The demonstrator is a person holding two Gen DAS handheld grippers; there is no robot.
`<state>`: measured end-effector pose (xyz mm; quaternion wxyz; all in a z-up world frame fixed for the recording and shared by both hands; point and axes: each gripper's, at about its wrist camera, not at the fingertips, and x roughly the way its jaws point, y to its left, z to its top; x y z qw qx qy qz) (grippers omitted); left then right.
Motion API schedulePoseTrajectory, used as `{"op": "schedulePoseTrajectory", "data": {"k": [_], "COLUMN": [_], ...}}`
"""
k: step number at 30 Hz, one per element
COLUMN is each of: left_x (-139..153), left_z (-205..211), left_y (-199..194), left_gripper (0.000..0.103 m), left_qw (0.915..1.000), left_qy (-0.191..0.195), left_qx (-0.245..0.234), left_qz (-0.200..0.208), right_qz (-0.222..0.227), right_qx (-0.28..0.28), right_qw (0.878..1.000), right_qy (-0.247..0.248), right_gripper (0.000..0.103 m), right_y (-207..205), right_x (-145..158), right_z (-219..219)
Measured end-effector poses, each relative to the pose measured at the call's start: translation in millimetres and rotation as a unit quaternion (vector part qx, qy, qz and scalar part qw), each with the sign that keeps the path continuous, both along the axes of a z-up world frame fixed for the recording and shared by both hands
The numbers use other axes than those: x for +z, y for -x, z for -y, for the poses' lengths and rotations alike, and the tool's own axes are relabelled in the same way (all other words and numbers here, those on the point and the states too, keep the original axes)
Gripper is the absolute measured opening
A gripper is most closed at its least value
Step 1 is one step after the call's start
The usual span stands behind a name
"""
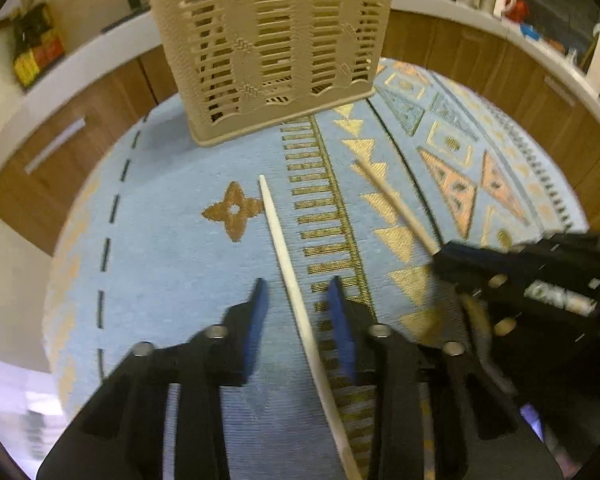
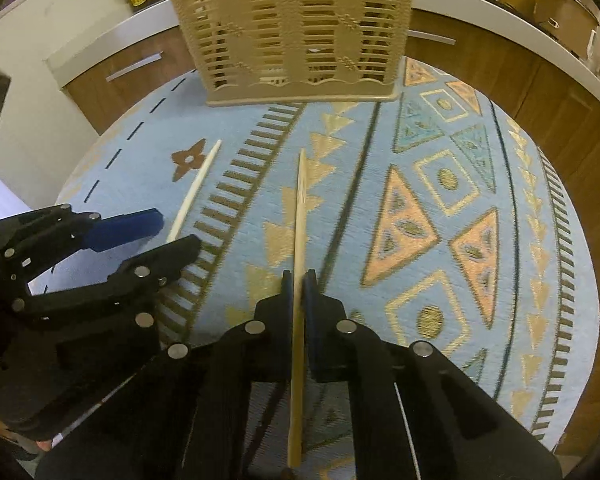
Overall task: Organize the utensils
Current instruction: 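Grasp a single chopstick with the left tool while the right tool grasps another chopstick, then lift both chopsticks upright and carry them over the basket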
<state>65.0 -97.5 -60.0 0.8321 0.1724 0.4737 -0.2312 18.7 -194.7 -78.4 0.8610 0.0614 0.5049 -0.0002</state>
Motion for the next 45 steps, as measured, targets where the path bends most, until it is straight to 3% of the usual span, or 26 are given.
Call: {"op": "schedulePoseTrajectory", "data": {"k": [4,11,19,21,23,25,27,30,31,35,37,39,43,45], "left_x": [0.5,1.6,4.7,5.6,6.4,7.5,7.6,7.9,7.9,8.3,9.7,11.9,18.0,23.7], "left_z": [-2.3,-21.4,-37.1,-38.5,-39.6,-39.4,-40.4,-42.1,-42.4,-44.9,-46.7,-48.3,-51.1,-52.7], "left_y": [0.0,-2.2,-2.2,-2.4,-2.7,-2.3,-0.4,-0.6,-0.9,-2.1,-1.0,-0.4,1.3,2.5], "left_gripper": [0.004,0.003,0.004,0.004,0.004,0.004,0.004,0.004,0.004,0.004,0.004,0.004,0.004,0.004], "left_qw": [0.9998,0.9986,0.9954,0.9944,0.9934,0.9931,0.9929,0.9926,0.9925,0.992,0.9914,0.9909,0.9896,0.9887], "left_qy": [-0.009,0.045,0.09,0.101,0.111,0.114,0.116,0.119,0.119,0.123,0.128,0.132,0.142,0.147], "left_qx": [0.005,0.025,0.032,0.026,0.022,0.022,0.02,0.019,0.02,0.023,0.023,0.024,0.025,0.025], "left_qz": [0.015,0.006,-0.007,-0.014,-0.019,-0.017,-0.016,-0.016,-0.017,-0.016,-0.012,-0.008,0.004,0.014], "right_qz": [-0.002,-0.001,-0.029,-0.034,-0.039,-0.039,-0.031,-0.027,-0.032,-0.052,-0.057,-0.054,-0.051,-0.044], "right_qx": [-0.01,-0.019,-0.036,-0.039,-0.041,-0.039,-0.042,-0.041,-0.039,-0.027,-0.017,-0.006,0.002,0.011], "right_qw": [1.0,1.0,0.994,0.994,0.992,0.988,0.99,0.996,0.997,0.998,0.998,0.997,0.998,0.999], "right_qy": [-0.009,-0.008,-0.096,-0.097,-0.115,-0.148,-0.132,-0.076,-0.066,-0.023,0.016,0.05,0.047,0.024], "right_gripper": [0.004,0.004,0.005,0.007,0.014,0.04,0.046,0.043,0.034,0.025,0.012,0.005,0.003,0.003], "right_y": [3.0,7.4,2.5,2.2,0.4,-1.3,-0.8,-2.9,-5.9,-17.8,-19.9,-19.3,-17.6,-15.0], "right_x": [3.2,7.8,-2.7,-2.3,-2.1,-1.9,2.1,6.7,6.7,3.6,3.1,2.2,1.7,4.7], "right_z": [19.2,44.5,64.9,64.6,66.1,69.8,68.9,61.8,59.5,50.0,39.5,29.7,23.6,22.0]}}
